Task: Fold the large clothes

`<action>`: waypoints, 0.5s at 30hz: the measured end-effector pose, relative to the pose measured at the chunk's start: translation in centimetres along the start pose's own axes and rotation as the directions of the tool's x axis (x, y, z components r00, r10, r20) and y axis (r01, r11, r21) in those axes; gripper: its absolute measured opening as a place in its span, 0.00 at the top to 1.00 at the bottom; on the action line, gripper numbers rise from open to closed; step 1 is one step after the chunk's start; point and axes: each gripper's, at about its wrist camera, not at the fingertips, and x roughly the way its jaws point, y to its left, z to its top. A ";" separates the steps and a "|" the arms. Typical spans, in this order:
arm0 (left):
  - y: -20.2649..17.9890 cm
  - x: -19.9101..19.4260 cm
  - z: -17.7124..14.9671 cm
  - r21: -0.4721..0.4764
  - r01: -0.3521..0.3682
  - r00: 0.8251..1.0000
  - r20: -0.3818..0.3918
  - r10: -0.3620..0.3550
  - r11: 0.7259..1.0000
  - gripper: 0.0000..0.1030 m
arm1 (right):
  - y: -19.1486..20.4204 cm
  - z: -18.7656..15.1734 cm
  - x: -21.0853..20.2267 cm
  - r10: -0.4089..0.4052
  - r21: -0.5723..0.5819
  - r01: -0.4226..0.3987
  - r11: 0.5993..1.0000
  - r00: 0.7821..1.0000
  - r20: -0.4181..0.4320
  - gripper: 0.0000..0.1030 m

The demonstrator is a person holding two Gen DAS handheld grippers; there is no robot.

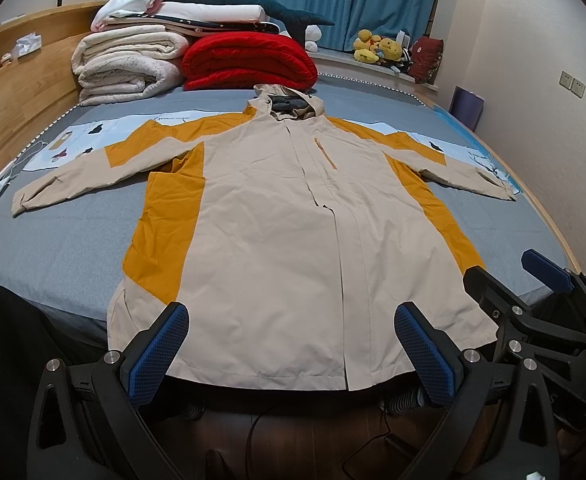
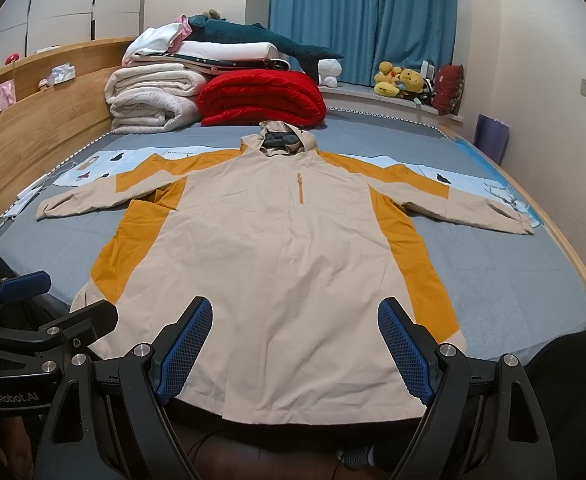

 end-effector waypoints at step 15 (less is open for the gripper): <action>0.0 0.0 0.0 -0.001 0.002 1.000 0.000 -0.002 1.000 0.01 | -0.2 0.2 0.0 0.001 -0.001 -0.001 1.000 1.000 0.000 0.18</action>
